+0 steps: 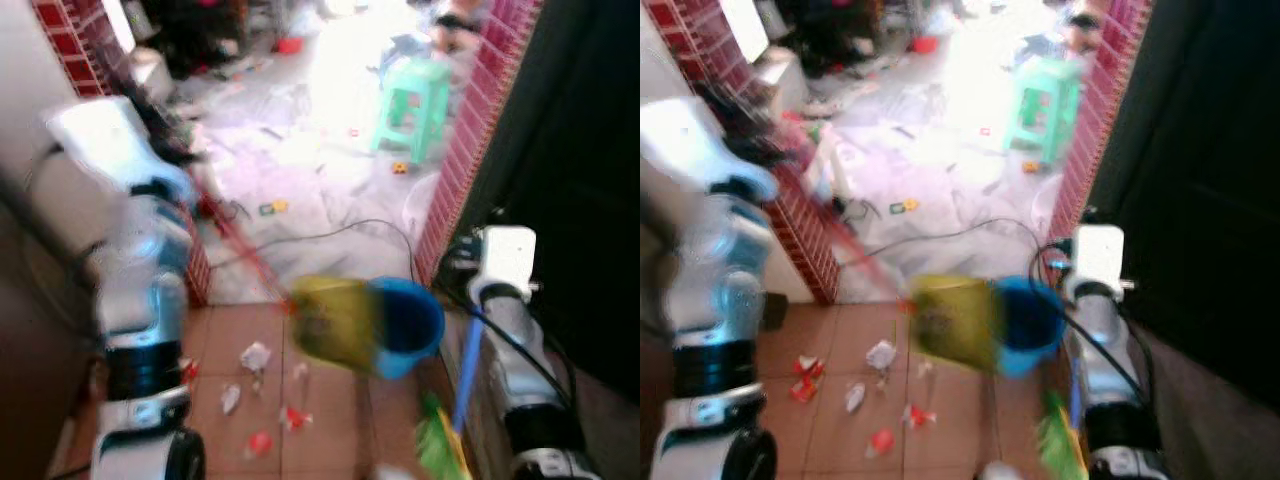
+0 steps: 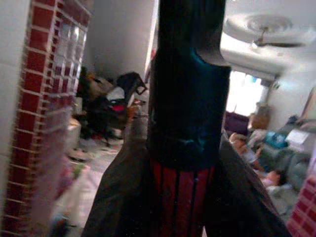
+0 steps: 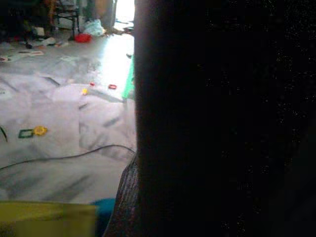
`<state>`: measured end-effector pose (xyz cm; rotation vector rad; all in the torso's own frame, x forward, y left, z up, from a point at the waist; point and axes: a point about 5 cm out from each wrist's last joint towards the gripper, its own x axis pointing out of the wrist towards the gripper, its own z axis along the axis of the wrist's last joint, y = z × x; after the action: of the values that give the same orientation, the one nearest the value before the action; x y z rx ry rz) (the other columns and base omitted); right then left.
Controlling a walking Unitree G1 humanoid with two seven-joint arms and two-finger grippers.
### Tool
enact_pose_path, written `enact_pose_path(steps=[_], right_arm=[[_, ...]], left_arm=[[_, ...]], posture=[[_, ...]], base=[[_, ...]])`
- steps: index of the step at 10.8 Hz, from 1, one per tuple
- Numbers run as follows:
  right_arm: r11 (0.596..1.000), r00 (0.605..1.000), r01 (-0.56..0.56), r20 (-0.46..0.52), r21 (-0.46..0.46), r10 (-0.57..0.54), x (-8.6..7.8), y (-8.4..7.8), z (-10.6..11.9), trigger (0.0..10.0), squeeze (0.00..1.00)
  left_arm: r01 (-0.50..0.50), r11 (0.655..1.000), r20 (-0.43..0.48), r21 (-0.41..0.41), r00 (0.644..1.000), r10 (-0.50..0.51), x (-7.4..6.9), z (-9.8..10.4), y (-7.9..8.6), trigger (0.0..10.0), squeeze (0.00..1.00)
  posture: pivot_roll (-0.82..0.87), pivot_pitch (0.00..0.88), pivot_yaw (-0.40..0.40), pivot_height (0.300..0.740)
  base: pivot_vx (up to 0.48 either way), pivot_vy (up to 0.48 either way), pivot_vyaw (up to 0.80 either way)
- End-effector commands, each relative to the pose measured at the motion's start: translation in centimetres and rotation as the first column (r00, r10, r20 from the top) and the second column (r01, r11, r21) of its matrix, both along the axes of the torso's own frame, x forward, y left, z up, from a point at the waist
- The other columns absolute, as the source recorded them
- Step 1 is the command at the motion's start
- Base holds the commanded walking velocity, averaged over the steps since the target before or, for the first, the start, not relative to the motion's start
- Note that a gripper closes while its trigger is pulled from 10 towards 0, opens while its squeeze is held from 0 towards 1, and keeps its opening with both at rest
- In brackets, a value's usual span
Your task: Sweep floor
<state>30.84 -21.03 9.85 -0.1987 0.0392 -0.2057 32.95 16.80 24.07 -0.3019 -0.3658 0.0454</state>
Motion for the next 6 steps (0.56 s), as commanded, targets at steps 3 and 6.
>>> enact_pose_path(steps=[3, 6], right_arm=[[0.999, 0.999, -0.044, 0.031, 0.008, 0.044, 0.67, 1.37, 0.73, 10.0, 0.0], [0.999, 0.998, -0.049, 0.03, 0.008, 0.049, 0.72, 1.48, 0.7, 10.0, 0.0]], left_arm=[[-0.036, 0.999, 0.098, -0.006, 0.995, 0.037, -0.49, 1.94, 0.58, 10.0, 0.0], [-0.025, 1.0, 0.097, 0.004, 0.995, 0.024, -0.39, 1.71, 0.05, 10.0, 0.0]], posture=[[-0.08, 0.0, 0.031, 0.74], [-0.08, 0.0, 0.03, 0.74]], base=[[0.476, 0.0, 0.0], [0.466, 0.0, 0.0]])
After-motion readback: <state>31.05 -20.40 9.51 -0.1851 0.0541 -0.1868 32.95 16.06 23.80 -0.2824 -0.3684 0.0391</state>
